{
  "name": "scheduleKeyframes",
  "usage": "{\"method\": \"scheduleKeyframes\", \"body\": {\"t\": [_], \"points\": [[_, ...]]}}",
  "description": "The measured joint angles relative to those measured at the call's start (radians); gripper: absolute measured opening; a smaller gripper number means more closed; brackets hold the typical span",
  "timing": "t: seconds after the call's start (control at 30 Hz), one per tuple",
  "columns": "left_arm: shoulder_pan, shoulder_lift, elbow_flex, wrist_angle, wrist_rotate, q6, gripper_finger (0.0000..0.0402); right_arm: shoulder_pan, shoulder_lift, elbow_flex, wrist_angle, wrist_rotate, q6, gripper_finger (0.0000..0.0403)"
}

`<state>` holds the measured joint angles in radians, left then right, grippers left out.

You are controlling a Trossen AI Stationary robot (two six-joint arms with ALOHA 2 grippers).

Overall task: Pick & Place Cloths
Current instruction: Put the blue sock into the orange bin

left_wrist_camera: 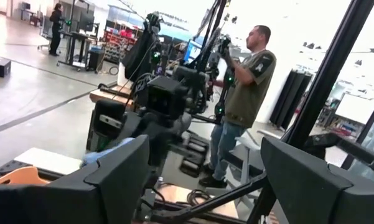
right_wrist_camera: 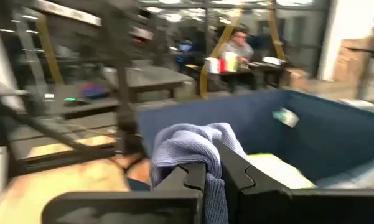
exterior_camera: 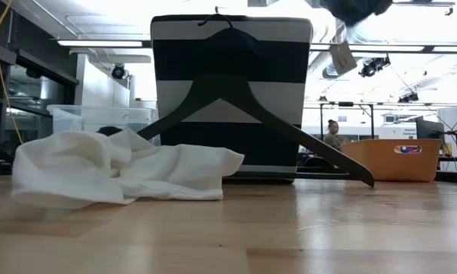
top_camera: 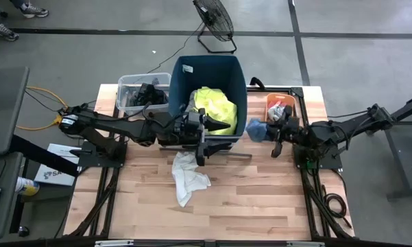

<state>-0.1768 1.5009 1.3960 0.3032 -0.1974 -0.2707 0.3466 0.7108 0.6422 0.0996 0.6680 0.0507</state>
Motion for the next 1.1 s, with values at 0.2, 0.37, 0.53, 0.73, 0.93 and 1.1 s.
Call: {"method": "scheduleKeyframes", "body": {"t": [0.2, 0.37, 0.53, 0.73, 0.93, 1.1], "points": [[0.0, -0.003, 0.0, 0.001, 0.0, -0.035, 0.0305, 0.0, -0.059, 0.0, -0.151, 0.227, 0.101, 0.0005], [0.0, -0.003, 0.0, 0.0, 0.0, -0.049, 0.0305, 0.0, -0.075, 0.0, -0.289, 0.439, 0.25, 0.0005], [0.0, -0.003, 0.0, -0.01, 0.004, -0.027, 0.0305, 0.0, -0.075, 0.0, -0.439, 0.585, 0.454, 0.0004], [0.014, -0.002, 0.0, -0.027, -0.039, 0.113, 0.0305, -0.06, -0.063, 0.0, -0.621, 0.64, 0.678, 0.0004], [0.074, -0.037, 0.0, -0.141, -0.065, 0.186, 0.0305, -0.21, -0.038, 0.0, -0.76, 0.57, 0.804, 0.0004], [0.144, -0.092, 0.0, -0.293, -0.042, 0.193, 0.0305, -0.376, 0.003, 0.0, -0.879, 0.431, 0.93, 0.0004]]}}
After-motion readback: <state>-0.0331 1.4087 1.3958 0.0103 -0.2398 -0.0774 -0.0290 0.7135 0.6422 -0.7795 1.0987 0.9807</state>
